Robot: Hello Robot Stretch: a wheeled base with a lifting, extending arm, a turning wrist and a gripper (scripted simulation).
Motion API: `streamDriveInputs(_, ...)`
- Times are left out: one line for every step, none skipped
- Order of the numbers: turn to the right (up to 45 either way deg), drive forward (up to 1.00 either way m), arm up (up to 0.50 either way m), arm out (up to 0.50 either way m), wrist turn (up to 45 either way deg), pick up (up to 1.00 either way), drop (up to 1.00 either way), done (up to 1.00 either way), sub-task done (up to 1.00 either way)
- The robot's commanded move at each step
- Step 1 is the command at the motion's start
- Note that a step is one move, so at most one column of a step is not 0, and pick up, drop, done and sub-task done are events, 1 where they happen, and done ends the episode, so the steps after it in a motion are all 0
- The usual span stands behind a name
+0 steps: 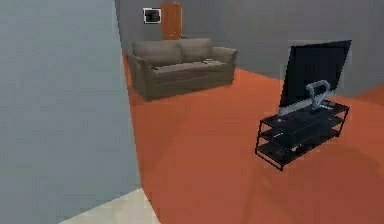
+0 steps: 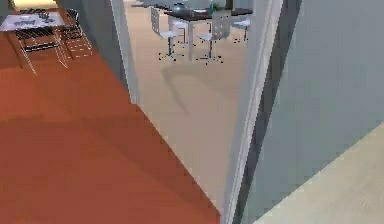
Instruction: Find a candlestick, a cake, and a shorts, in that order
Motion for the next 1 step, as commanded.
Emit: streamDriveInputs(45.0, 0.0, 0.0, 0.0, 0.0, 0.0, 0.0, 0.0, 0.0)
